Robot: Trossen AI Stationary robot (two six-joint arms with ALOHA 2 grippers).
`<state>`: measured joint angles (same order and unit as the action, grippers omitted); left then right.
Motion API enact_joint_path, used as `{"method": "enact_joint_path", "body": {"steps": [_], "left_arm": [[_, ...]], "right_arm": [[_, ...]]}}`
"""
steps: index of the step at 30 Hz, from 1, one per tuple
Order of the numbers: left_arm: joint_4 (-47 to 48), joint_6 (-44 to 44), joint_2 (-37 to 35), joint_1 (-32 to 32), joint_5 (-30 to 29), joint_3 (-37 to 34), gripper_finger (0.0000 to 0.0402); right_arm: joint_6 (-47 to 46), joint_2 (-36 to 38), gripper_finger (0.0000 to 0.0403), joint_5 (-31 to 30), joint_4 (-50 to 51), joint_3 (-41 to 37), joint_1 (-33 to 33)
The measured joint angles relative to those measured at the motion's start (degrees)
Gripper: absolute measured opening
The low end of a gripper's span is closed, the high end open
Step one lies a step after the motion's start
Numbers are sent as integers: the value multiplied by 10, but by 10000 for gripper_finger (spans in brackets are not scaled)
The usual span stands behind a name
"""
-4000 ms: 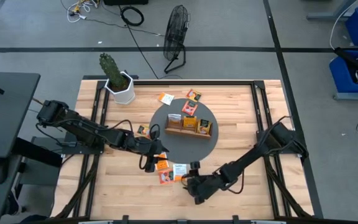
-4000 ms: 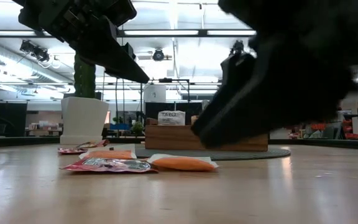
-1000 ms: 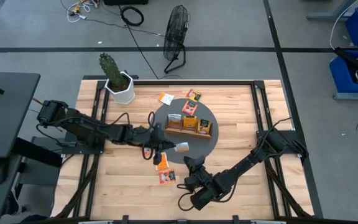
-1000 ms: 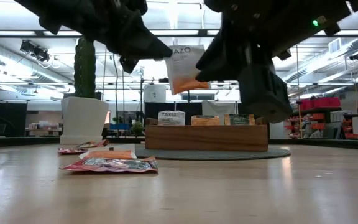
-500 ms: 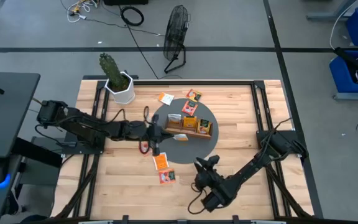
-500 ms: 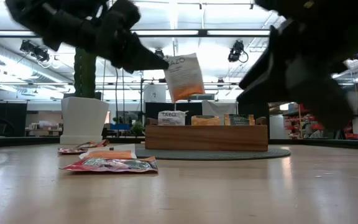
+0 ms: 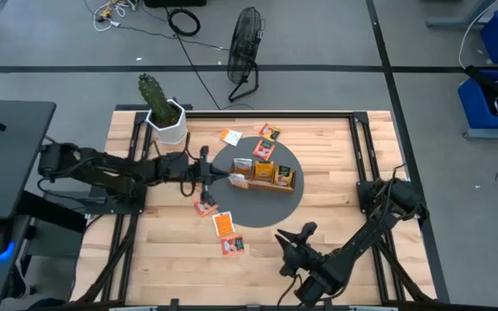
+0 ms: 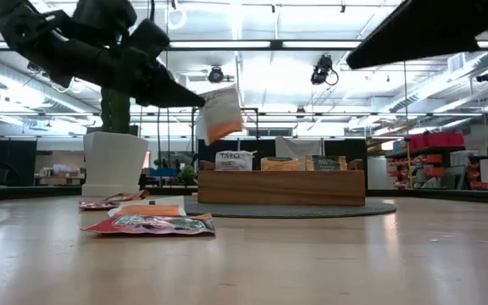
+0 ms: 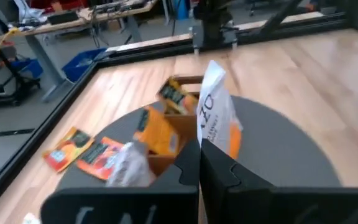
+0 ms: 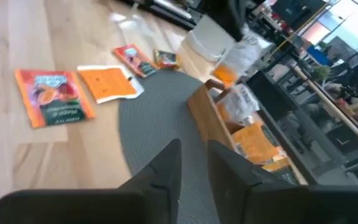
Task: Pick & Place Tea
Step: Put the white tea bag into the left section of the wooden organizer
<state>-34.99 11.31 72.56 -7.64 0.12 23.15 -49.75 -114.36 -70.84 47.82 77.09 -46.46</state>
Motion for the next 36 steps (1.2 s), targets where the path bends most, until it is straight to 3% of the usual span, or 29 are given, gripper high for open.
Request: {"method": "enact_joint_path", "body": {"steps": [7, 12, 14, 17, 20, 23, 31, 36], "left_arm": [[10, 58, 0, -72, 83, 0, 1], [12, 58, 0, -108, 150, 15, 1], [14, 59, 1, -120, 158, 20, 1], [15, 61, 2, -137, 166, 25, 1], [20, 60, 2, -156, 190, 25, 1], [46, 59, 2, -169, 193, 25, 1], [43, 44, 2, -164, 191, 25, 1], [24, 47, 2, -161, 232, 35, 1]], "right_arm": [[-2, 67, 25, -7, -132, -116, 3], [111, 149, 6, 13, -321, -210, 12], [216, 185, 4, 75, -457, -257, 28], [389, 219, 3, 236, -720, -337, 72], [477, 246, 6, 334, -876, -395, 117], [501, 269, 7, 397, -889, -432, 156], [557, 283, 8, 401, -889, -449, 230], [556, 283, 4, 546, -889, -449, 290]]}}
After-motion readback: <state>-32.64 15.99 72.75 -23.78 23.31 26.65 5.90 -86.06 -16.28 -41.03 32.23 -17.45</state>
